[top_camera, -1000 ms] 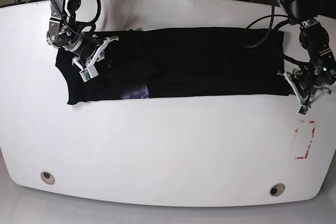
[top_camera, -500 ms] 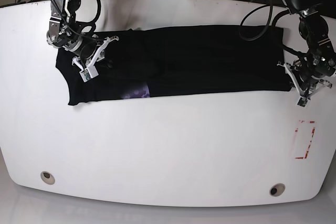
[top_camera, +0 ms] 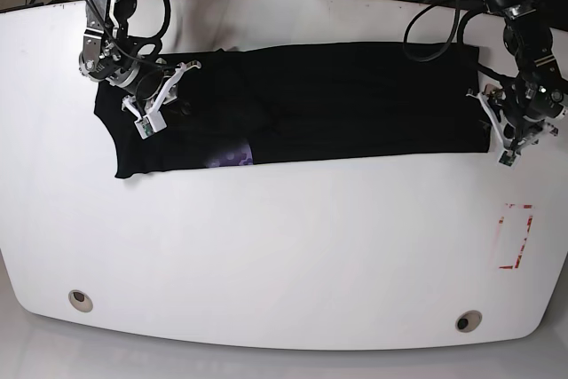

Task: Layout the t-shirt on the table in an organized manner, then fold the t-shirt properly
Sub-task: 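Release and move the left gripper along the shirt's end edge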

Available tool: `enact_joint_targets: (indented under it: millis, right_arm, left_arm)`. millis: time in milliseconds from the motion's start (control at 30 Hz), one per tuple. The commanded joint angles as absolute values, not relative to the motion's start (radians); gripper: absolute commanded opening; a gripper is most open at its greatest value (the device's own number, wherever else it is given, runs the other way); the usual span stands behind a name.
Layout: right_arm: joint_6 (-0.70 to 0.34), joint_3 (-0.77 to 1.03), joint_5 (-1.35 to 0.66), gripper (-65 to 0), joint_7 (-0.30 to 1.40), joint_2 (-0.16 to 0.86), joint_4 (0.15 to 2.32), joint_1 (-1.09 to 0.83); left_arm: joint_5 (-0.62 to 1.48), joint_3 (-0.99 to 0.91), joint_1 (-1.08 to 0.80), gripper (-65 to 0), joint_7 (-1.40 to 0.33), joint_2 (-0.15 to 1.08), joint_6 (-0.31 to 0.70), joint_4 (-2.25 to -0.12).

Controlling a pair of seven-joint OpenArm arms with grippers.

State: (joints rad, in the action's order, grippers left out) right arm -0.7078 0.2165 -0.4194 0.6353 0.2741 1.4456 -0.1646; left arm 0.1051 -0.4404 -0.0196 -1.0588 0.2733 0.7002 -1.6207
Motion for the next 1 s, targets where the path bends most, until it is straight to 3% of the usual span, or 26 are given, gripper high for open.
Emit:
enact_joint_targets:
  millis: [0, 133, 600, 967]
  right_arm:
    - [-0.698, 0.214, -0.355, -64.7, 0.717, 0.282, 1.442, -0.173]
    - [-0.698, 0.214, -0.355, -64.7, 0.717, 0.282, 1.442, -0.171]
    - [-0.698, 0.214, -0.355, -64.7, 0.717, 0.282, 1.442, -0.171]
    - [-0.698, 0.214, -0.355, -64.7, 0.717, 0.282, 1.442, -0.160]
  left_arm:
    - [0.108, -0.443, -0.013, -27.5, -1.049, 0.294, 0.698, -1.641]
    - [0.108, -0.443, -0.022, -22.6, -1.053, 0.294, 0.698, -1.644]
    - [0.199, -0.449, 0.004, -21.8, -1.293, 0.320, 0.698, -1.917]
    - [0.421, -0.657, 0.033, -21.5, -1.331, 0.308, 0.698, -1.827]
